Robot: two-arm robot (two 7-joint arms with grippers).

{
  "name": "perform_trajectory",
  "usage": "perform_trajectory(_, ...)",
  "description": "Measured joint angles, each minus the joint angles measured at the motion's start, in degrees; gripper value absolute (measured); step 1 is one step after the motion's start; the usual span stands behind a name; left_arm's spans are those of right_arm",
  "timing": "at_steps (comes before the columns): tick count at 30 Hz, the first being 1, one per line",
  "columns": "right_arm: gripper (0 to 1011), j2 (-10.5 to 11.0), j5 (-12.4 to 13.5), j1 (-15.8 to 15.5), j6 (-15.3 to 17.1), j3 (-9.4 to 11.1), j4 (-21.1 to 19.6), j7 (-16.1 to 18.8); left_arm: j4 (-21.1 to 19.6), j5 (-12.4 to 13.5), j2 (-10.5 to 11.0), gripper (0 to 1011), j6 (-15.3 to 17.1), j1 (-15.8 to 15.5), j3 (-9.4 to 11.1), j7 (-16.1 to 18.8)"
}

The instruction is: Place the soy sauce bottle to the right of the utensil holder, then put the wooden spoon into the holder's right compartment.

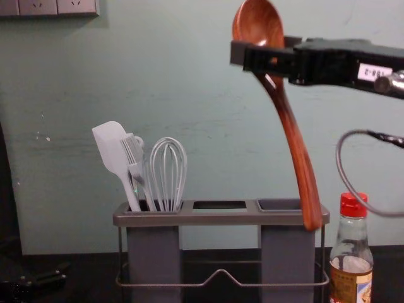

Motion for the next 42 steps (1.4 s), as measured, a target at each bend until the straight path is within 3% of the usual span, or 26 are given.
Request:
perform_trajectory(9, 815, -2.1, -0.5, 2.6, -5.8, 0.0, 4.8, -2.7, 0.0, 0.0, 0.0, 1005, 0.0, 0.0, 0.0, 0.0)
perform_trajectory(26, 815, -4.5, -2.9, 10.1, -13.6, -1.1, 17.2, -2.1, 0.0, 0.0, 0.0, 1005, 0.0, 0.0, 0.0, 0.0)
perform_trajectory(42, 815, -6.5, -4.8, 13.9, -17.1, -2.0, 24.3, -1.3, 0.0, 0.0, 0.0, 1005, 0.0, 0.0, 0.0, 0.0)
